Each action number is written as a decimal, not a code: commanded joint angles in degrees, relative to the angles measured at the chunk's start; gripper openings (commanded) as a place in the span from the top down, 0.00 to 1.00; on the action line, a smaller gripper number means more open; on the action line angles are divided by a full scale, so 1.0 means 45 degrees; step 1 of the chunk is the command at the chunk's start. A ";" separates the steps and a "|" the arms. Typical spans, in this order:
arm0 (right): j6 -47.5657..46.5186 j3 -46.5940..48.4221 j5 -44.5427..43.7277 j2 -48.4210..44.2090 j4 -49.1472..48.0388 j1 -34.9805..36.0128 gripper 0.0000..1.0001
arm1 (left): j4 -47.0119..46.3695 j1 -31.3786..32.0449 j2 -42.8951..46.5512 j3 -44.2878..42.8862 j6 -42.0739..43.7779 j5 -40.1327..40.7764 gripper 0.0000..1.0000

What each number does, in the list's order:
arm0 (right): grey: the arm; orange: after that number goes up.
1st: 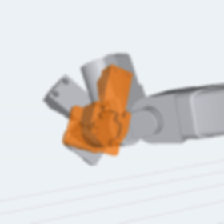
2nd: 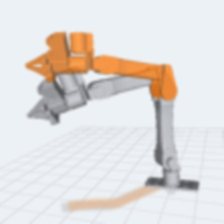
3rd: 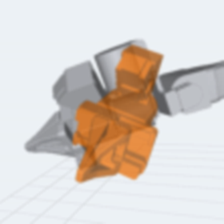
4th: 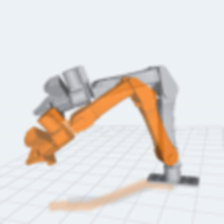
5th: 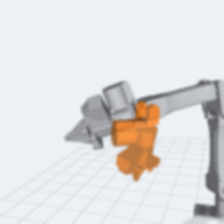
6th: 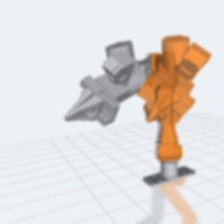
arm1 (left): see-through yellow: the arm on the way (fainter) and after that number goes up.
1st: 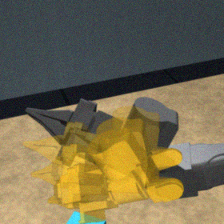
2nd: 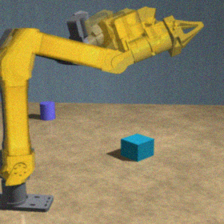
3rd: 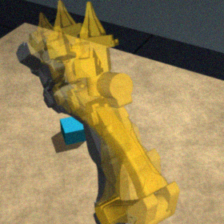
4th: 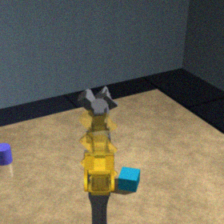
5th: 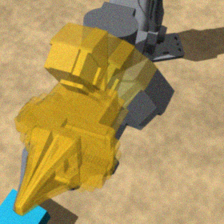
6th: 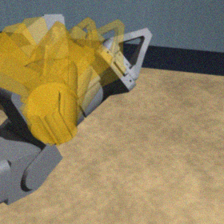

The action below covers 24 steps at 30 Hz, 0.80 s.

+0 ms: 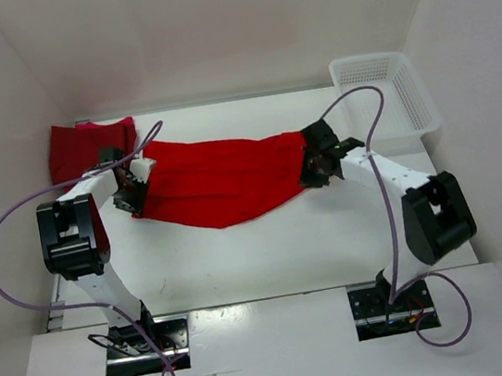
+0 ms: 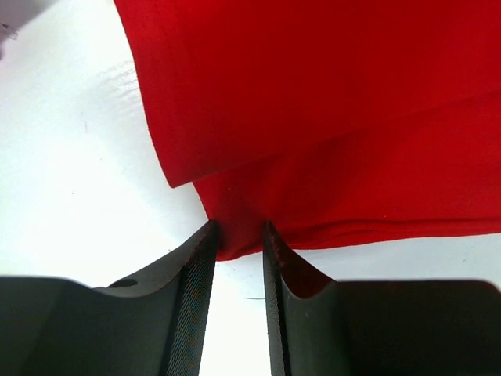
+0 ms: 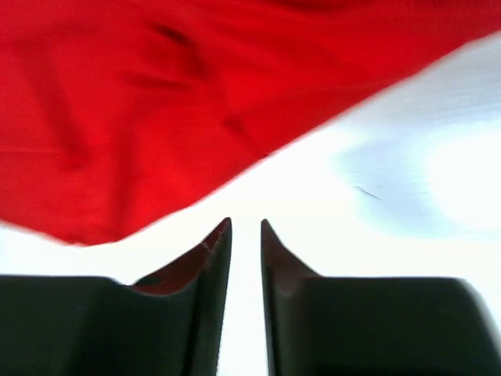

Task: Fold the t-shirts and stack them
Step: Grap the side of the flattened tshirt closest away from the robot with both arms

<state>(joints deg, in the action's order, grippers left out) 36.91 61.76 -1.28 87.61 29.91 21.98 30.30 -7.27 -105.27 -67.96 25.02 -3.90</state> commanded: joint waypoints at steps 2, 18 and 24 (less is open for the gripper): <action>-0.0289 -0.0093 -0.0691 0.1504 -0.0221 0.0077 0.62 | 0.0354 -0.0006 0.0445 0.0201 -0.0286 -0.0442 0.63; -0.0664 0.1175 -0.1823 0.4162 -0.1725 0.1093 0.36 | 0.0355 -0.0006 0.0562 0.0591 -0.0286 -0.0422 0.61; -0.0662 0.2036 -0.2392 0.4358 -0.1979 0.1327 0.39 | 0.0355 -0.0006 0.0562 0.0474 -0.0286 -0.0422 0.61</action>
<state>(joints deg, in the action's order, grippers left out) 33.56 68.01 -8.88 106.78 24.71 26.96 30.46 -7.27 -104.09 -66.37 25.02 -4.73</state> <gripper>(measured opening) 0.612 0.385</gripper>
